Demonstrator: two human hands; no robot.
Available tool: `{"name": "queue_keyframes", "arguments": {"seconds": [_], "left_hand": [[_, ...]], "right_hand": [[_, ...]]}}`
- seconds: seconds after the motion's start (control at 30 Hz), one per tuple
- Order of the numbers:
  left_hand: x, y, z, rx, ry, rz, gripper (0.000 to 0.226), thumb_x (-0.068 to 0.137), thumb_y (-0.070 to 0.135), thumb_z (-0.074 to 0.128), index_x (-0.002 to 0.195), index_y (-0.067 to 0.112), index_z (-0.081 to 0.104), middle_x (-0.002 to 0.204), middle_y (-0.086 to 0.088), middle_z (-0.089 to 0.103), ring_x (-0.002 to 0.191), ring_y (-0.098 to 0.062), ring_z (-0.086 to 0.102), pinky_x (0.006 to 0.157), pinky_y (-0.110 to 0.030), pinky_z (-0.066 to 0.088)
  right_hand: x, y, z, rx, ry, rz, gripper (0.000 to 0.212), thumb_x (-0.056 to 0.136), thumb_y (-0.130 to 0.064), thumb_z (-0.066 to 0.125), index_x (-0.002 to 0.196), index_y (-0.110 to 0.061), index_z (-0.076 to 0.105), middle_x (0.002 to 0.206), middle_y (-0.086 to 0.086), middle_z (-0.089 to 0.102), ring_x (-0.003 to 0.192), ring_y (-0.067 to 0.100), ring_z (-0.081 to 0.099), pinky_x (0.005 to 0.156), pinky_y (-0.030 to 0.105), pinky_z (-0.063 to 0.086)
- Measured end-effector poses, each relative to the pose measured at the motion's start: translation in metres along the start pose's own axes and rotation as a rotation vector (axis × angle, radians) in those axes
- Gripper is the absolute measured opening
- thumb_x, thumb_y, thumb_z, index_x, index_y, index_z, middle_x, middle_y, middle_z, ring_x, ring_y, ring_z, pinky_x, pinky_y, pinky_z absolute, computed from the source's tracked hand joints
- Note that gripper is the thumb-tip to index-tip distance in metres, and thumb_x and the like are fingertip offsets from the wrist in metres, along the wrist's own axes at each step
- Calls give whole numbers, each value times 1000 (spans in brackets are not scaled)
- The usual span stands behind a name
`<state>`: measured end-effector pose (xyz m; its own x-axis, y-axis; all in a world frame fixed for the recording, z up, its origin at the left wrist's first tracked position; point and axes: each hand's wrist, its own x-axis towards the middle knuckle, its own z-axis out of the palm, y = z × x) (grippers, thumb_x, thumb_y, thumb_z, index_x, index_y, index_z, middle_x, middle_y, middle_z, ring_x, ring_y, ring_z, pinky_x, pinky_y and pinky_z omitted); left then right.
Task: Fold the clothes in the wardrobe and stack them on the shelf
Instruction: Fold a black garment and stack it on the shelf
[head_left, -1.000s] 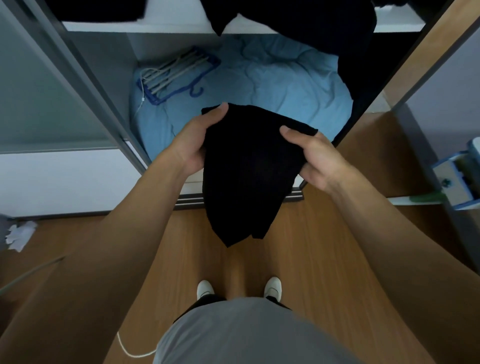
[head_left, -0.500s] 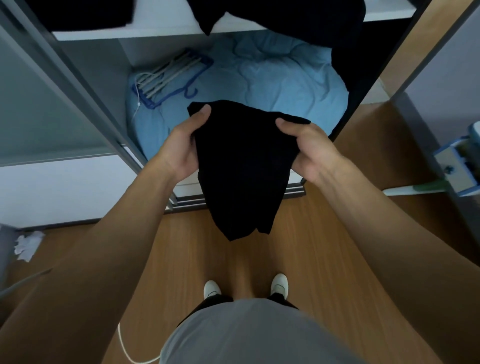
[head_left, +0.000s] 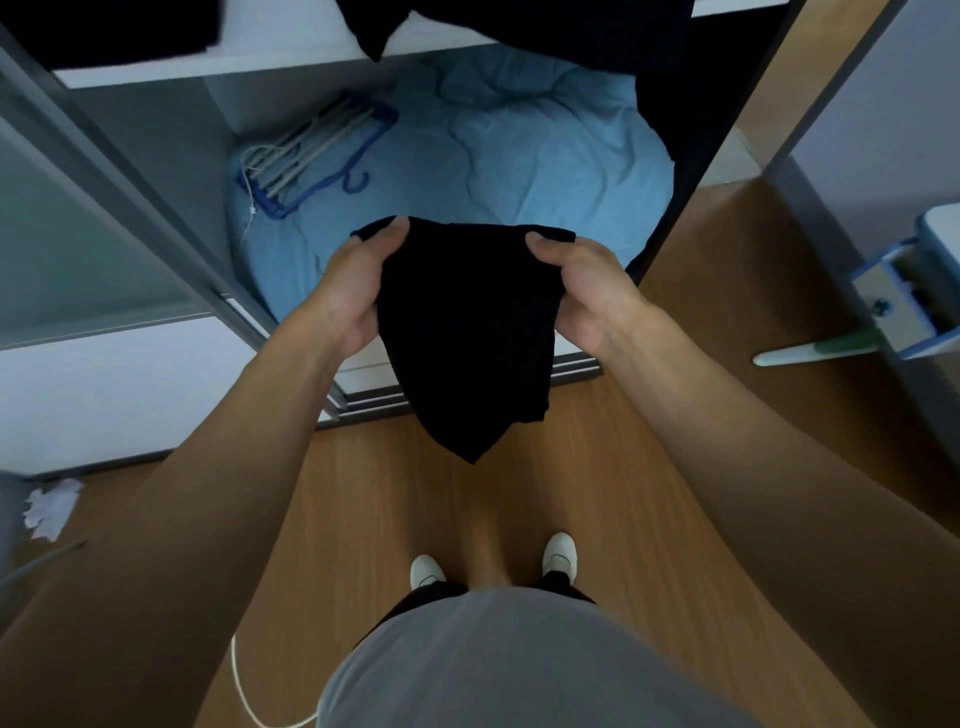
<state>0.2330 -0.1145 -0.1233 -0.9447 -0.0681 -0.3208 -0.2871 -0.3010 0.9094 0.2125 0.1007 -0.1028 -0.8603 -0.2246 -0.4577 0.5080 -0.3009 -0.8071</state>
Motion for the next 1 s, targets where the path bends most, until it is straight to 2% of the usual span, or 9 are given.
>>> {"name": "queue_keyframes", "arguments": {"seconds": [0.23,0.37,0.47,0.53,0.63,0.7,0.8,0.9,1.0], "left_hand": [[4,7,-3,-82,-25,-21,22,96,31,63,90,16,78,91,-3,77,82,-17,75,70,-28,58],[3,9,-15,-188,-92,-146,41,91,48,64,105,13,77,104,-6,75,98,-22,72,86,-34,57],[1,5,-22,-240,-138,-282,72,80,71,61,124,14,71,125,-10,70,116,-27,66,92,-41,55],[-1,-2,-20,-207,-138,-340,78,76,79,57,120,17,73,124,-10,70,112,-27,68,85,-41,57],[1,-6,-8,-212,-136,-350,60,83,65,59,109,14,77,107,-10,74,95,-25,73,77,-34,59],[6,-4,3,-186,-83,-318,35,95,41,56,102,11,74,92,-6,71,77,-19,72,69,-31,58],[14,2,21,-177,-27,-246,22,97,23,57,106,7,70,91,-7,70,73,-19,71,71,-31,60],[18,5,35,-168,-53,-112,26,96,15,60,118,2,65,97,-12,73,85,-24,73,75,-36,59],[19,8,38,-99,-92,8,20,95,8,62,114,4,65,95,-10,76,90,-25,74,75,-36,59]], "right_hand": [[-3,-1,4,107,-58,17,23,99,-8,55,119,-3,65,90,7,74,79,19,72,77,35,61],[-5,-7,4,57,-65,18,39,98,-8,52,135,2,55,106,14,65,82,23,66,81,39,56],[-6,-10,4,-21,-91,13,30,93,-9,50,119,3,60,100,14,62,80,23,62,79,39,53],[-9,-10,6,-54,-121,-2,16,89,-6,47,98,-2,60,97,15,57,79,25,58,80,40,49],[-11,-9,6,-73,-137,-57,18,80,5,40,73,-11,48,90,15,46,81,31,46,81,41,42],[-14,-7,2,-89,-120,-91,25,74,10,36,69,-14,39,77,12,38,70,28,40,68,34,40],[-18,-2,-14,-60,-79,-95,29,71,13,30,69,-16,36,69,5,33,61,20,34,57,26,33],[-22,2,-36,107,-84,-57,29,78,2,36,94,-3,58,94,13,63,88,28,62,89,36,52],[-18,-2,-45,224,-78,-1,40,91,-28,52,124,-10,64,129,11,67,121,29,63,104,45,48]]}}
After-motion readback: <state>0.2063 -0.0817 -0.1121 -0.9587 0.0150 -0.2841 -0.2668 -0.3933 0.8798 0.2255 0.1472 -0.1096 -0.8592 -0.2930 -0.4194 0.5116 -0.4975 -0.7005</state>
